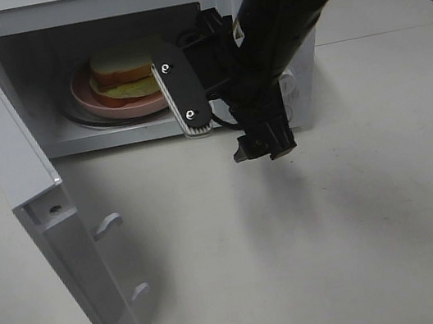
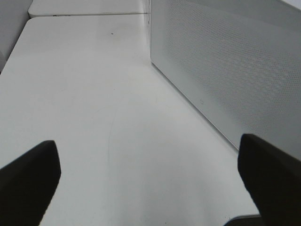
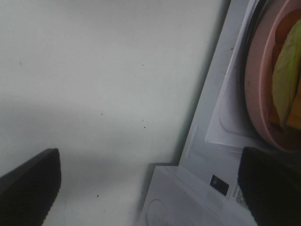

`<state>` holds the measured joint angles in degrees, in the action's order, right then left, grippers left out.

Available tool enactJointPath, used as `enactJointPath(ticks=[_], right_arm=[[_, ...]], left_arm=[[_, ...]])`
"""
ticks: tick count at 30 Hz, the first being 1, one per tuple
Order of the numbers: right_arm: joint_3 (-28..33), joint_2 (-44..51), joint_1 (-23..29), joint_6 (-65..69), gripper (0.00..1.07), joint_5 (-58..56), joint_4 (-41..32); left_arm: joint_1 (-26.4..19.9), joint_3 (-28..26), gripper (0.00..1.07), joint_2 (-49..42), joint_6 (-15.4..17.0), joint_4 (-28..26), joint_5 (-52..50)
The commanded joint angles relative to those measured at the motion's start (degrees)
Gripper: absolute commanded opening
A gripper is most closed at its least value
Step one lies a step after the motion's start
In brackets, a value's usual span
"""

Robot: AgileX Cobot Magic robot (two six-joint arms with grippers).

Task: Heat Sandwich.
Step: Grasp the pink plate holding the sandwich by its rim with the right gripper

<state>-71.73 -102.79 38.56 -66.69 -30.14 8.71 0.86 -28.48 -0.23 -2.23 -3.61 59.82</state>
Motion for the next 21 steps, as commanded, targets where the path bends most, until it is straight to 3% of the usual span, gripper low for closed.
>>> enactJointPath(ticks=[1, 21], right_arm=[[-3.15, -2.58, 0.29, 0.17, 0.96, -0.06, 0.52], [-21.6, -17.65, 0.29, 2.81, 0.93, 0.11, 0.97]], left_arm=[[-0.17, 0.11, 0.97, -1.2, 0.17, 0.23, -0.46], [-0.17, 0.11, 0.97, -1.2, 0.17, 0.23, -0.46]])
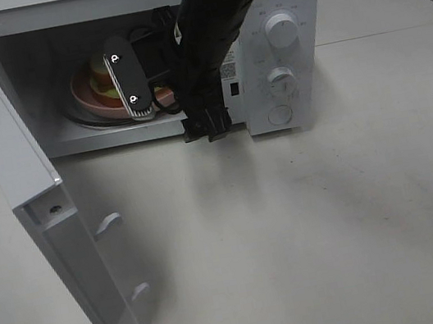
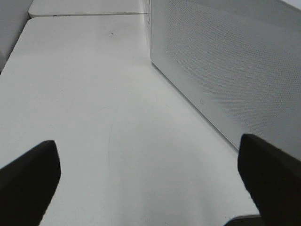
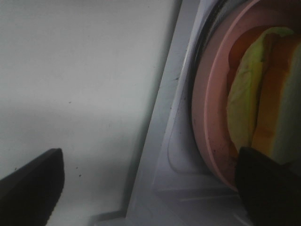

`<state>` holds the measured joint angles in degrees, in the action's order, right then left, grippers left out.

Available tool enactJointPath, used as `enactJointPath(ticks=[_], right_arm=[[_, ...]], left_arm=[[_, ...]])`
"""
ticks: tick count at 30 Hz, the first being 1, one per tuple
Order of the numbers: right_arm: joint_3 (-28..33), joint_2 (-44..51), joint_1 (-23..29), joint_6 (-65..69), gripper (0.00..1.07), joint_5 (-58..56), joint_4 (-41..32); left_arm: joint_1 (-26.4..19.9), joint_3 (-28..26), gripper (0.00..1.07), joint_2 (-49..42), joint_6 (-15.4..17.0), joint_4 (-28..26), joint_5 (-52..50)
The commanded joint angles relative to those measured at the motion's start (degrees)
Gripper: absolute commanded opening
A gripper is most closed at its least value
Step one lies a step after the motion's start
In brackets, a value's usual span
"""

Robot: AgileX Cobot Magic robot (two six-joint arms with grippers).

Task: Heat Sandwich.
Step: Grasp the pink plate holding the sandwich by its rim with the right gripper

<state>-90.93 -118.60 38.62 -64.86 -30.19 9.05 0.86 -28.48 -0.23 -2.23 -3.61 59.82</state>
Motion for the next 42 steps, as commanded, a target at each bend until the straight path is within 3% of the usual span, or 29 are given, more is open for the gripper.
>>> enactJointPath(ticks=[1, 27, 42], right_arm=[[-3.38, -2.64, 0.23, 1.38, 0.93, 0.17, 0.63], [-25.27, -20.11, -0.06, 6.76, 0.9, -1.95, 2.23], [-27.1, -22.69, -0.57, 7.68, 0.83, -2.35, -1.09]], left_arm=[[-0.17, 0.11, 0.97, -1.2, 0.17, 0.23, -0.46], [-0.17, 0.11, 0.97, -1.2, 0.17, 0.8, -0.46], [-0.17, 0.11, 0.97, -1.2, 0.17, 3.61, -0.57]])
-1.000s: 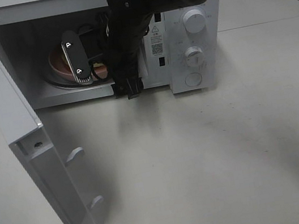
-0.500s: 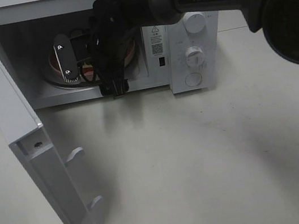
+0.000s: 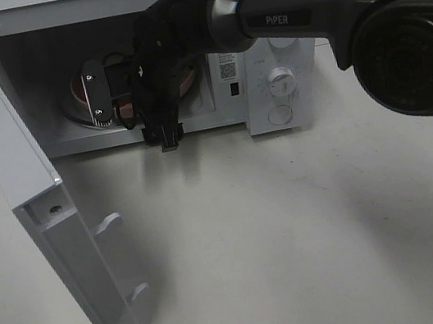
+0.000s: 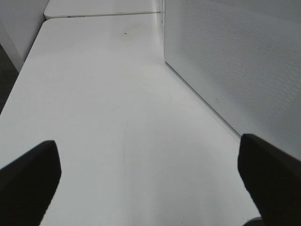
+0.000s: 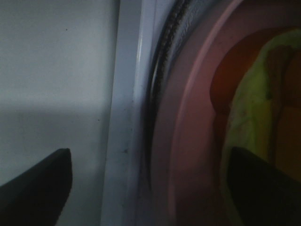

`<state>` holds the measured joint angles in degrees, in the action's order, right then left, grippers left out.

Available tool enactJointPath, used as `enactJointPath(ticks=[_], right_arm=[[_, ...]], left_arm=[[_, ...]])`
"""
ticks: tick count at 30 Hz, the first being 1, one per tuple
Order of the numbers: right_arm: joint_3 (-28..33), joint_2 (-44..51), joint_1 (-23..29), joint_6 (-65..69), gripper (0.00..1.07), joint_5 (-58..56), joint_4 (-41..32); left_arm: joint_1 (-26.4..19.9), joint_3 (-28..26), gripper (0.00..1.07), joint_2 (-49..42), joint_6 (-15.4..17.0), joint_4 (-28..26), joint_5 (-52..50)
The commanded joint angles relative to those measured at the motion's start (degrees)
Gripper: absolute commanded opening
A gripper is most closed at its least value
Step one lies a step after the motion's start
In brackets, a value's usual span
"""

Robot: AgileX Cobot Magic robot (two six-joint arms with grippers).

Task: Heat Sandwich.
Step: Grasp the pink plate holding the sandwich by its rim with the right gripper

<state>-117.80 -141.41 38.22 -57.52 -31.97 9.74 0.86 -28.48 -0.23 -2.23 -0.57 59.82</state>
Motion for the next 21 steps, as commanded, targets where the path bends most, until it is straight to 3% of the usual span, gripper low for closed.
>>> enactJointPath(ticks=[1, 9, 13, 15, 16, 17, 19, 20, 21], right_arm=[[-0.23, 0.11, -0.17, 0.34, 0.81, -1.49, -3.44], [-0.23, 0.11, -0.17, 0.23, 0.74, -3.95, -4.64], [-0.23, 0.4, -0.17, 0.4, 0.64, -4.35, -4.64], [-0.23, 0.46, -0.17, 0.4, 0.5, -4.41, -4.64], [-0.23, 0.52, -0.17, 0.4, 0.33, -4.76, -4.64], [-0.23, 0.52, -0.17, 0.4, 0.33, -4.76, -4.64], [-0.23, 0.57, -0.17, 0.46, 0.14, -5.44, -4.64], [-0.23, 0.57, -0.17, 0.4, 0.0, -5.96, -4.64], [-0.23, 0.57, -0.17, 0.4, 0.0, -6.19, -4.64]], left_arm=[[-0.17, 0.11, 0.97, -1.2, 0.17, 0.57, -0.57], [-0.17, 0.11, 0.97, -1.2, 0.17, 0.57, -0.57], [-0.17, 0.11, 0.97, -1.2, 0.17, 0.57, -0.57], [-0.17, 0.11, 0.97, -1.2, 0.17, 0.57, -0.57], [-0.17, 0.11, 0.97, -1.2, 0.17, 0.57, -0.57], [-0.17, 0.11, 0.97, -1.2, 0.17, 0.57, -0.57], [-0.17, 0.11, 0.97, -1.2, 0.17, 0.57, -0.57], [-0.17, 0.11, 0.97, -1.2, 0.17, 0.57, -0.57], [-0.17, 0.11, 0.97, -1.2, 0.17, 0.57, -0.57]])
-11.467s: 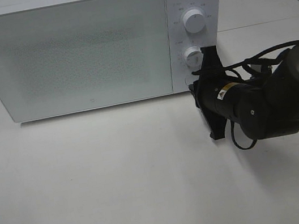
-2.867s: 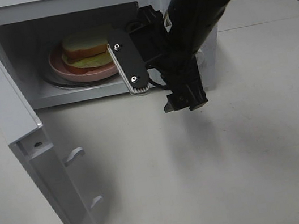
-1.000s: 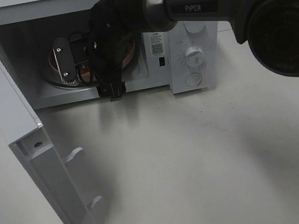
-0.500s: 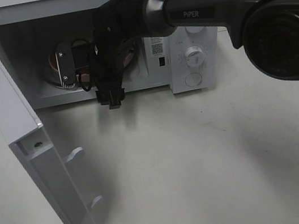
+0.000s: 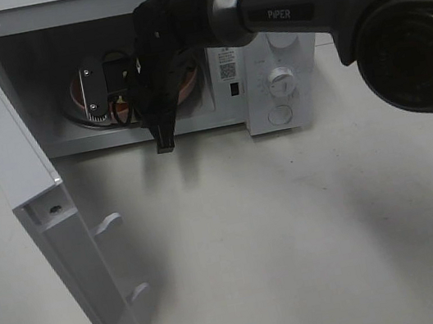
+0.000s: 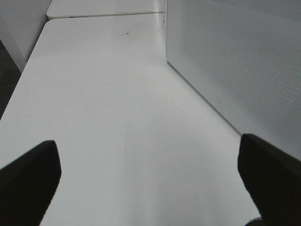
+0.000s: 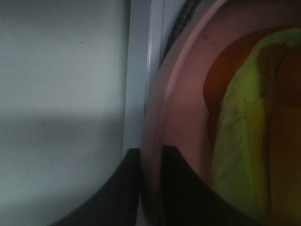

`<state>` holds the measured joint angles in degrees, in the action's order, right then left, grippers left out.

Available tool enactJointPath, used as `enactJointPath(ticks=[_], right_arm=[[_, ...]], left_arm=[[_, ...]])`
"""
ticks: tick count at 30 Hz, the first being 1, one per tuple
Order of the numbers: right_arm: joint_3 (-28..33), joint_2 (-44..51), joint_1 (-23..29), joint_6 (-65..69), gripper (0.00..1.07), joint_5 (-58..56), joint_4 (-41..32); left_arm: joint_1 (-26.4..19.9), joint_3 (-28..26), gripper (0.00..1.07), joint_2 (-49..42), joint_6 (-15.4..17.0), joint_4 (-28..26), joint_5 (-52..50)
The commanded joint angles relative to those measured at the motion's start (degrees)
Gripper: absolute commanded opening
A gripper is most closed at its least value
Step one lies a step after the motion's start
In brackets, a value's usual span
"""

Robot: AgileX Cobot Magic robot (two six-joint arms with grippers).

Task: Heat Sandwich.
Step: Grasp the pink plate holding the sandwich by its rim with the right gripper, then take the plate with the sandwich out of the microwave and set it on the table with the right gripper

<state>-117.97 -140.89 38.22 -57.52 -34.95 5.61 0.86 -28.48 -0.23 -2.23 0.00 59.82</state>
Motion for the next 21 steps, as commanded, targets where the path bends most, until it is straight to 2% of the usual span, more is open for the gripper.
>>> enactJointPath(ticks=[1, 21], right_arm=[[-0.06, 0.06, -0.17, 0.4, 0.0, -3.21, -0.52], [-0.06, 0.46, -0.17, -0.06, 0.0, -7.05, -0.52]], left_arm=[[-0.17, 0.11, 0.97, -1.2, 0.17, 0.0, -0.57], [-0.17, 0.11, 0.97, -1.2, 0.17, 0.0, -0.57]])
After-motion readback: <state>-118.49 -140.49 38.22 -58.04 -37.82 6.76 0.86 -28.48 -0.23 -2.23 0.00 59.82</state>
